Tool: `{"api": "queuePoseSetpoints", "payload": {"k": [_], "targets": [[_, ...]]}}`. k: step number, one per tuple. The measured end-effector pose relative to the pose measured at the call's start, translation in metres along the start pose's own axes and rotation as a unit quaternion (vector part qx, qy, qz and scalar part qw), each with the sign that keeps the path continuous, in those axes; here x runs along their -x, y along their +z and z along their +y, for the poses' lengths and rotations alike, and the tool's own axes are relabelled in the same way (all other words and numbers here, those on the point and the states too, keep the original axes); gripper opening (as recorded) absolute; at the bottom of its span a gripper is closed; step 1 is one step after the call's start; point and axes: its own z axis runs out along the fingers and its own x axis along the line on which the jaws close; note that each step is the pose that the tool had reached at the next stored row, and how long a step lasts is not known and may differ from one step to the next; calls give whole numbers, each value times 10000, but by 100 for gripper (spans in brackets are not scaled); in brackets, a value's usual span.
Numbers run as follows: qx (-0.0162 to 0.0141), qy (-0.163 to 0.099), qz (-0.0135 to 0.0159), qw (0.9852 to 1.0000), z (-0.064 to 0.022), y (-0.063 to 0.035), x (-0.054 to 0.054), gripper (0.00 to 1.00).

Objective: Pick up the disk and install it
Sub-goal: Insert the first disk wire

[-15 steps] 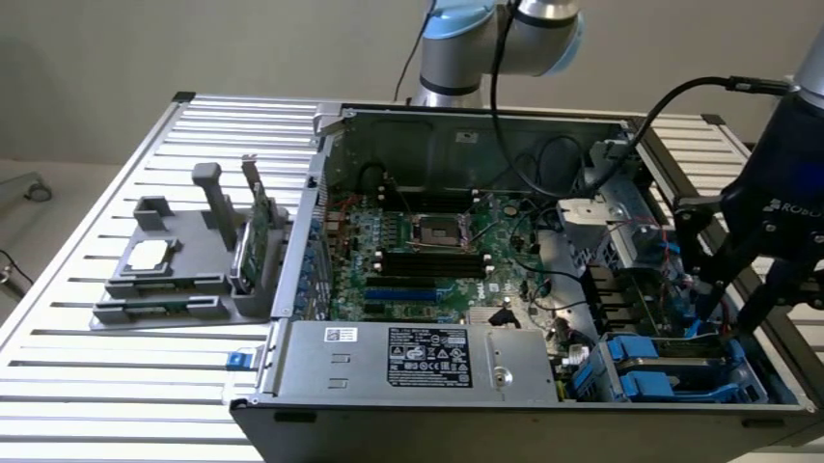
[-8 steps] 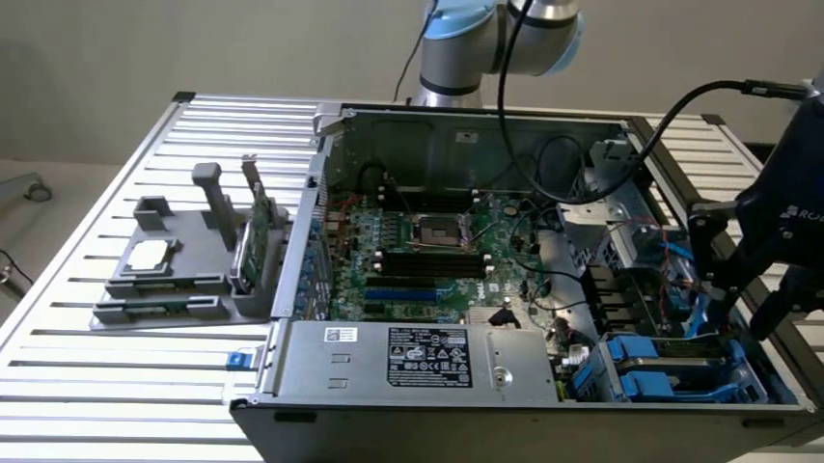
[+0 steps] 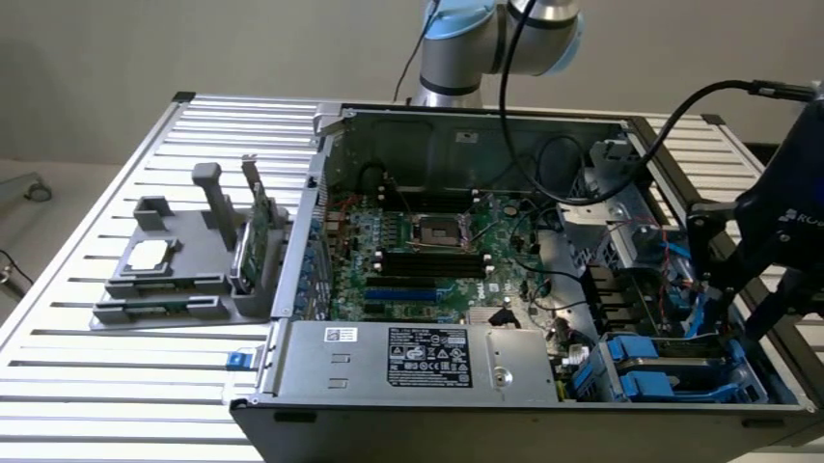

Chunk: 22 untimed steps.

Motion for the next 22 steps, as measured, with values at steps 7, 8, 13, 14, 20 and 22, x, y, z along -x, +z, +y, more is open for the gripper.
{"api": "queuePoseSetpoints", "payload": {"k": [7, 8, 13, 14, 20, 22], "targets": [[60, 74, 45, 9999, -86, 39, 49, 37], [77, 77, 56, 9999, -99, 52, 56, 37], [160, 184, 118, 9996, -114, 97, 62, 37], [174, 215, 131, 9995, -115, 105, 62, 37], [218, 402, 180, 9988, -125, 153, 66, 37], [225, 462, 191, 9985, -130, 167, 68, 37]]}}
